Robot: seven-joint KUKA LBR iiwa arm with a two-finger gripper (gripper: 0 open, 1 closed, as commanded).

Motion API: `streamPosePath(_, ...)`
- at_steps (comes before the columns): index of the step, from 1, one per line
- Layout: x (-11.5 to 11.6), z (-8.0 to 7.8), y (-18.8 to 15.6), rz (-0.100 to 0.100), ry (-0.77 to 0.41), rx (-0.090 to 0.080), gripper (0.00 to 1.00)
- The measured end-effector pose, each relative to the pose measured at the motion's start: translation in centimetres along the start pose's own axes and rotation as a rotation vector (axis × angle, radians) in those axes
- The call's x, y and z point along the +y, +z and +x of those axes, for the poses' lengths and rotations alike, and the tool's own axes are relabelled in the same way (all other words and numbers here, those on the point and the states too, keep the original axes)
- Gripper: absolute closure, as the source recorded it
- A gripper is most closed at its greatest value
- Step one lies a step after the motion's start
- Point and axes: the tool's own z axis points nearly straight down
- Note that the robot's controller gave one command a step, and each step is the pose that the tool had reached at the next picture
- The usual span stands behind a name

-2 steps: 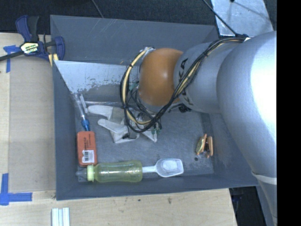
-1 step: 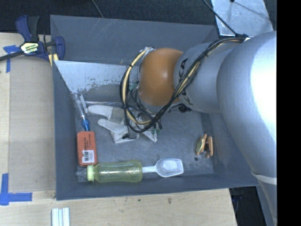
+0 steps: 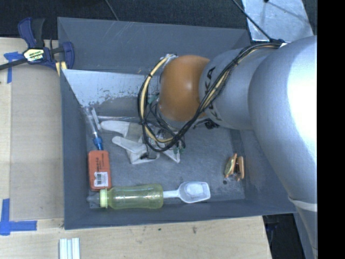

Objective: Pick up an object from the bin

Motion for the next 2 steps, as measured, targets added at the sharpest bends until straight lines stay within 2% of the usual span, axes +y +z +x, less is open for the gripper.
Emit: streamPosePath(2,0.0,0.0,0.0,0.0,0.0,0.0,1.0)
